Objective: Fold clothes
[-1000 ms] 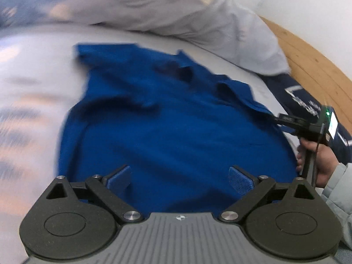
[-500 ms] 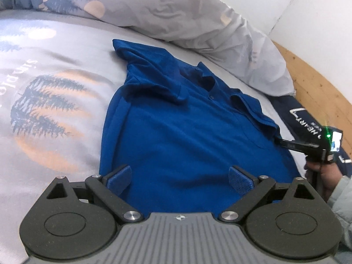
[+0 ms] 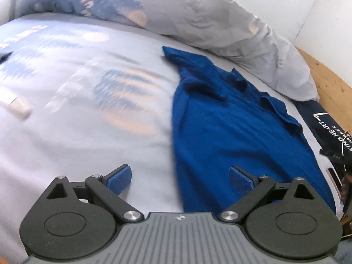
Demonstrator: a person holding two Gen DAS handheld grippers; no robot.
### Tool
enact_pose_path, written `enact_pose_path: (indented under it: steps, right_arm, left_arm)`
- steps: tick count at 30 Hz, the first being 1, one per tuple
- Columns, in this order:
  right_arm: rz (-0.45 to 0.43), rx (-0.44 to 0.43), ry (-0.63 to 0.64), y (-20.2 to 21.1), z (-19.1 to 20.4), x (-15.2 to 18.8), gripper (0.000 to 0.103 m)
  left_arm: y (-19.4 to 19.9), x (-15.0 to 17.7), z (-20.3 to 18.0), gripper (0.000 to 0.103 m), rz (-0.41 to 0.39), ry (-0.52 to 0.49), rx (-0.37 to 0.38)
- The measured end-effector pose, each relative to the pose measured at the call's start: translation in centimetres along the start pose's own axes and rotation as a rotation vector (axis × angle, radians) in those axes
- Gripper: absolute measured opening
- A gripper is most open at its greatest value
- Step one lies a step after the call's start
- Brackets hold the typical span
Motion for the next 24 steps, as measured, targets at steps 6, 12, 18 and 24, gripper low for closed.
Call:
enact_pose_path:
  steps: [6, 12, 18, 24]
  right_arm:
    - [-0.163, -0.052, -0.032, 6.6, 2.6, 1.3, 0.089]
    - [-0.296, -0.121, 0.027, 12.6, 8.6, 3.0, 0.09]
    - [-0.302, -0.218, 0.154, 17.2, 15.6, 7.2, 0.09]
    - [-0.26, -0.281, 0.291, 20.6, 20.6, 11.8, 0.09]
  left_arm:
    - [1.7, 5.2, -1.9, 0.101, 0.018, -0.049, 0.074]
    - [0.7, 10.2, -3.6, 0.098, 0.165, -0.107, -0.01]
    - [-1.5, 12.8, -1.4, 0.079, 0.328, -0.071, -0.051]
    - [-1.6, 12.2, -1.2, 0.064, 0.315, -0.027, 0.056]
Point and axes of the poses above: each gripper's, at about its wrist camera, not at the fingertips, and y roughly against the way its jaws point, z to its left, x to its underside, the point moved 8 cm from there along -y, roughly the way its jaws point, and after that the axes turned 15 degrees about z, right-handed, at the moved point
